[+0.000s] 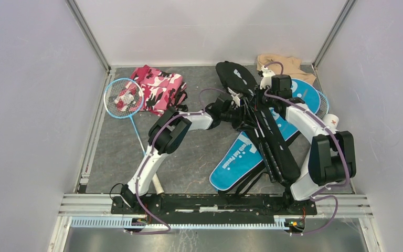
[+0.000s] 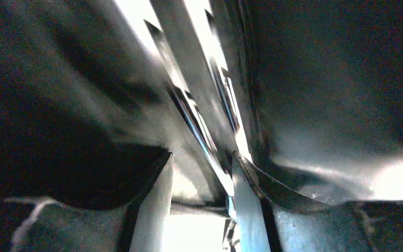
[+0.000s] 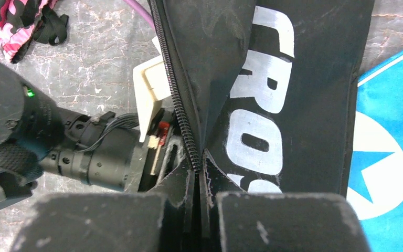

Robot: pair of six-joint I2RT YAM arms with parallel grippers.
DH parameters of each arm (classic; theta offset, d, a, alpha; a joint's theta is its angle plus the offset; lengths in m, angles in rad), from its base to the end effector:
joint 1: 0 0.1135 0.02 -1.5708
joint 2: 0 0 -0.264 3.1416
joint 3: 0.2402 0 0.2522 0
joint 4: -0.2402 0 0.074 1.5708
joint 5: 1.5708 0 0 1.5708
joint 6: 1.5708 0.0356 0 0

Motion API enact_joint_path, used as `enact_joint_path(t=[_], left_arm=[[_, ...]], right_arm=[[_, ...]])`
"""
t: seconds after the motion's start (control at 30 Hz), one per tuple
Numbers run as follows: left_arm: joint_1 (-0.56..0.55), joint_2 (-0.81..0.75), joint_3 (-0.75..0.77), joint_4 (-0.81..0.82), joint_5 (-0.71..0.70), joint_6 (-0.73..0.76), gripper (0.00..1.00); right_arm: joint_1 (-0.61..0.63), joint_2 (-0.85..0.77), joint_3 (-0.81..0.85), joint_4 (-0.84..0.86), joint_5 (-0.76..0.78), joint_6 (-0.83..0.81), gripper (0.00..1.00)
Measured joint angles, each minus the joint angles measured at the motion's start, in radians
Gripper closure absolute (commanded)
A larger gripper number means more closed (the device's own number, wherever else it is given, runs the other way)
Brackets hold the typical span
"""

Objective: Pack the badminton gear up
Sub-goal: Adjust the racket in the racket bag.

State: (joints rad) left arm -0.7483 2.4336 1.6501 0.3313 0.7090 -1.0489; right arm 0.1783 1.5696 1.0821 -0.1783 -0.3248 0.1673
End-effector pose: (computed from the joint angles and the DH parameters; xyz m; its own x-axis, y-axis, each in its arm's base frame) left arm 0.3707 -0.3758 0.1107 -0.9794 0.0114 -0.2018 0.1938 0.3364 -0.9216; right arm 0.3414 0.0731 0.2492 -0.6685 0.0399 -0.7426 -0.3080 0.8940 0.3253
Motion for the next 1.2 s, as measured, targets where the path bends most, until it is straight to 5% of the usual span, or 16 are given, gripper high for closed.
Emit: enact_joint_path(t=[0.5, 1.03, 1.13, 1.2], left_arm=[[0.018, -0.412, -0.325, -0.138, 0.017, 0.337, 0.4], [0.04, -0.198, -0.215, -0.156, -0.106, 0.383, 0.35], [0.042, -0.161, -0.168, -0.13, -0.1, 0.372, 0.4], [0.042, -0.143, -0.153, -0.116, -0.098, 0.357, 0.52]], right_arm=[[-0.007, 0.063, 0.078, -0.05, -0.046, 0.027, 1.0], [-0.009, 0.066, 0.075, -0.045, -0.066, 0.049, 1.0], [-0.009, 0.066, 0.064, -0.035, -0.068, 0.051, 1.0], [-0.009, 0.066, 0.058, -0.029, -0.069, 0.053, 1.0]])
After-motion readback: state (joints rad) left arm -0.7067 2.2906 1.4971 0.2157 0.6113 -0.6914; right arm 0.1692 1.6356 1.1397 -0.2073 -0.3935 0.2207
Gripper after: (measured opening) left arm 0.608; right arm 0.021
